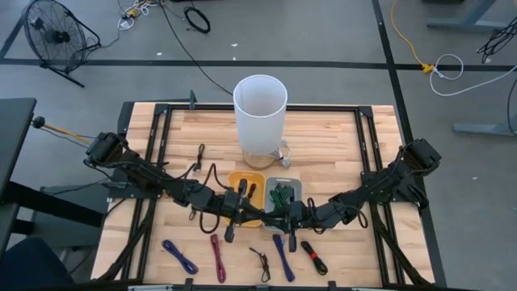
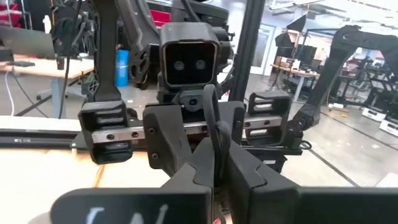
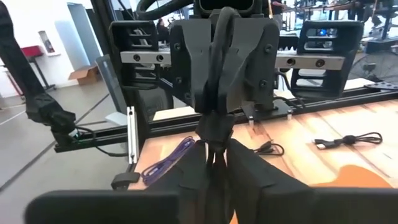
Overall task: Pick & Place USB Port
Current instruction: Put the black charger cable into the yellow bin
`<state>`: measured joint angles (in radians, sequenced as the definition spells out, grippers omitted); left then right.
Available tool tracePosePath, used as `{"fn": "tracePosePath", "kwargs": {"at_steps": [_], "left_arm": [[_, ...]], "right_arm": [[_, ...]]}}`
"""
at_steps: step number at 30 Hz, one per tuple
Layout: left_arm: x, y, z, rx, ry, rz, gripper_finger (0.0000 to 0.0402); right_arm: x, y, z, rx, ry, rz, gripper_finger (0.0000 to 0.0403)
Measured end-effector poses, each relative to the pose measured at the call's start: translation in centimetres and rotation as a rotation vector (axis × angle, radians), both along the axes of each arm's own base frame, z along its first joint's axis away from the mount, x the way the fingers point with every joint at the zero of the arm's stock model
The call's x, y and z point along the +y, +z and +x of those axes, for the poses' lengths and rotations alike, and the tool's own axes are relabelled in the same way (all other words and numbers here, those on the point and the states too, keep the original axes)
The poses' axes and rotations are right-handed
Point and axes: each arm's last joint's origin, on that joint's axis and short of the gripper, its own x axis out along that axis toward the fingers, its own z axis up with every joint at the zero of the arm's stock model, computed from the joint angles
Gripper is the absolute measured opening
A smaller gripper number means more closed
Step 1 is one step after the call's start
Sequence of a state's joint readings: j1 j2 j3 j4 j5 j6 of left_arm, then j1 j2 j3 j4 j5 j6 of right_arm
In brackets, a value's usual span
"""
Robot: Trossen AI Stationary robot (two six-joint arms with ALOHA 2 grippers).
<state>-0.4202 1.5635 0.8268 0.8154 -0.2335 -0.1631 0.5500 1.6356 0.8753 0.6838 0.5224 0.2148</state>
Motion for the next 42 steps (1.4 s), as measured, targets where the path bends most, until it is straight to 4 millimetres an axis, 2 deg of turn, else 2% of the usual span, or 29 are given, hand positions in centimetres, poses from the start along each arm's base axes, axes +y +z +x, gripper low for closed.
{"fn": "tracePosePath", "kwargs": {"at_steps": [5,12,17,23,29,35,37,42], "left_arm": [[0.0,-0.6,0.0,0.069,0.039,0.012,0.0016],[0.2,-2.4,-0.3,0.265,0.111,-0.018,0.0015],[0.9,-2.5,-1.6,0.390,0.263,0.000,0.0015],[1.8,-3.0,-2.8,0.524,0.357,-0.099,0.0015],[3.3,-4.7,-3.3,0.730,0.407,-0.238,0.0015],[4.4,-4.9,-3.2,0.747,0.493,-0.263,0.0016],[4.5,-4.9,-3.2,0.743,0.504,-0.263,0.0034],[4.6,-5.1,-3.3,0.759,0.515,-0.269,0.0113]], "right_arm": [[0.0,-0.1,0.0,0.011,-0.011,-0.013,0.0101],[-0.2,-0.4,-0.1,0.047,-0.042,-0.041,0.0133],[-0.6,-0.1,-0.7,0.099,-0.095,-0.032,0.0132],[-0.7,0.2,-0.9,0.105,-0.090,-0.020,0.0126],[-0.7,0.1,-0.9,0.107,-0.091,-0.018,0.0125],[-0.7,0.1,-0.9,0.106,-0.091,-0.017,0.0125],[-0.7,0.1,-0.9,0.106,-0.090,-0.017,0.0125],[-0.7,0.1,-0.9,0.106,-0.090,-0.017,0.0125]]}}
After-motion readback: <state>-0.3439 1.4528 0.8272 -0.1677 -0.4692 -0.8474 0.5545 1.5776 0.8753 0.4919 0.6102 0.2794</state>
